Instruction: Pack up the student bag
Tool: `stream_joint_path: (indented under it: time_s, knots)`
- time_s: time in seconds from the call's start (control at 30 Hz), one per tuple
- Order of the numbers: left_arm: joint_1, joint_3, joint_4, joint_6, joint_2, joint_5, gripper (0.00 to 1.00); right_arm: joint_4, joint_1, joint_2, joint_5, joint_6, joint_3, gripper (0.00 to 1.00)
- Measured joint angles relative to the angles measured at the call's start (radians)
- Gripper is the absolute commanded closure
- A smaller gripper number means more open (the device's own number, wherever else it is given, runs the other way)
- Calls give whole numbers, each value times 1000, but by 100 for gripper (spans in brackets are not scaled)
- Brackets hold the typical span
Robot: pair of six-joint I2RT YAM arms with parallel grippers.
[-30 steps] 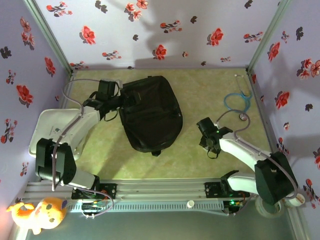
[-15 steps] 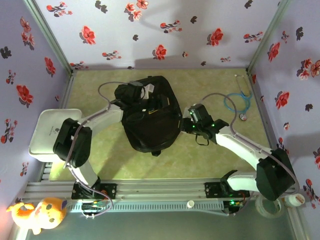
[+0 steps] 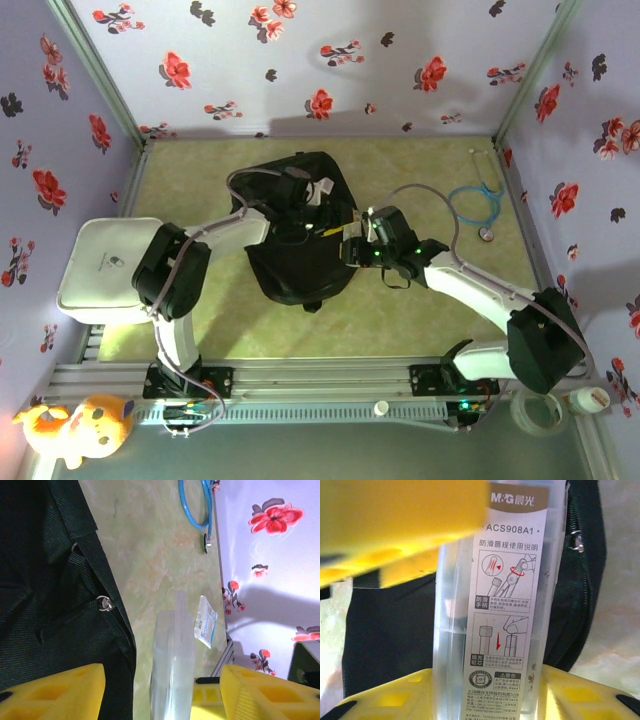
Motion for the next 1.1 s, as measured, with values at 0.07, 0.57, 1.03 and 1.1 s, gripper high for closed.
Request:
stream_joint_path:
  time_s: [0.07,0.57,1.03,1.1]
  knots:
    - [-5,1,0,-7,7,6,54,5,3,8,-8,-6,0,52]
    - [-3,1,-6,-36,14,0,85,17,3,28,-6,-16,0,46]
    - [74,-24,19,-43,-56,9,86,148,-40,-15,-52,79,-36,20]
    - [94,-37,35,-54,-82,8,86,210,-58,-16,-95,128,-53,19]
